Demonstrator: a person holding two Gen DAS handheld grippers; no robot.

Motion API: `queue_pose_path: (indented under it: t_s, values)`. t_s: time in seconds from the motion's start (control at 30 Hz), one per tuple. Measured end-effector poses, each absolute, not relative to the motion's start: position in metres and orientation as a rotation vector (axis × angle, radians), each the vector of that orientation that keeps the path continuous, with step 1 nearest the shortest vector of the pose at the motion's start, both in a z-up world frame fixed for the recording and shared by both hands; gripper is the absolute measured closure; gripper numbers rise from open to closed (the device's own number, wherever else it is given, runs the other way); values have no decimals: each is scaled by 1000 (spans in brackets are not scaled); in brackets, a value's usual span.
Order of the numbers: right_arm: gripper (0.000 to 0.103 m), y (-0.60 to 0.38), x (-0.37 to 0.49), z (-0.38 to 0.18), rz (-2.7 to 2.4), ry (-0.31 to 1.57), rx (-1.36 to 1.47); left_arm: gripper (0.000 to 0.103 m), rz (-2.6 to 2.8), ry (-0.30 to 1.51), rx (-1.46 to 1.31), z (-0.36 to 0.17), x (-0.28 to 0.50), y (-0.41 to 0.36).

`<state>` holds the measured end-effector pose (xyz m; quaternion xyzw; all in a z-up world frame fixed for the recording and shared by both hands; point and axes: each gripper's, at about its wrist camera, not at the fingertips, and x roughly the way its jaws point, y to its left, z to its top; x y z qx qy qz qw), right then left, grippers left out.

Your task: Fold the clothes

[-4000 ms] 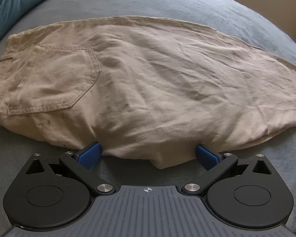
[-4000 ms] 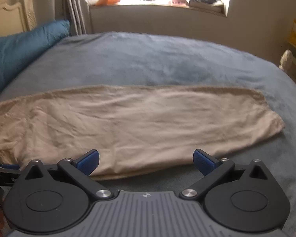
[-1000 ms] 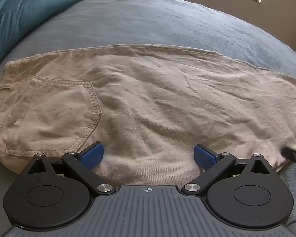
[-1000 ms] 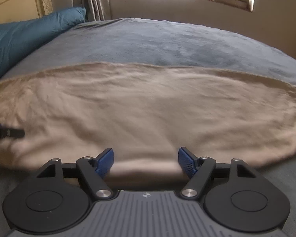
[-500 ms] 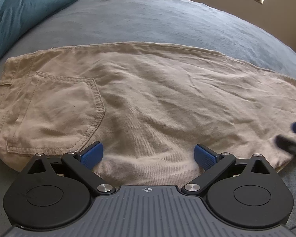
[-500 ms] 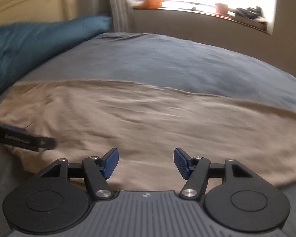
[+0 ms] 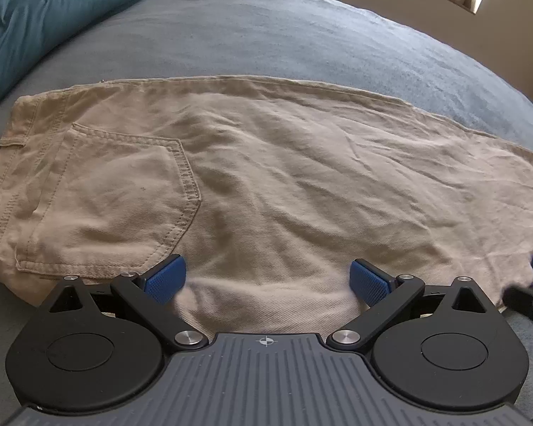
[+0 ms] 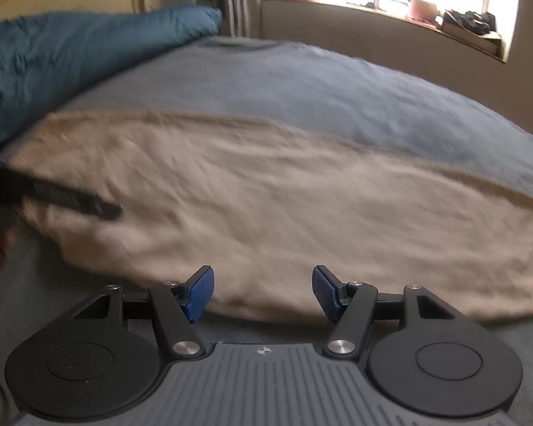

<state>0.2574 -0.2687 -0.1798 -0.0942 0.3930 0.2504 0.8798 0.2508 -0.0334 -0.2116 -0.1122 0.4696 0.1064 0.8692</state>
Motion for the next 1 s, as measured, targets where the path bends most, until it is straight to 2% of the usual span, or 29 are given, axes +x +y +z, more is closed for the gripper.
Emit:
queue_pose_path:
  t_s: [0.27,0.53,0.8,0.93,1.0]
  values:
    - [39,-204,266,-208,644,887,-284,3,237,986,-227,-211,250,-30]
    - [39,-237,233,-204,601,909,-322,2,243,986,-216,-214,252,-31]
    - [39,-276,283,-176,439,885,-130,2,244,988,-216,-213,251,-31]
    - [39,-284,302,-207,362,975,-118,2,239,991,-207,-213,251,-32]
    - [37,-290,293,-213,370,961,-123,2,235,992,-203,-214,251,-32]
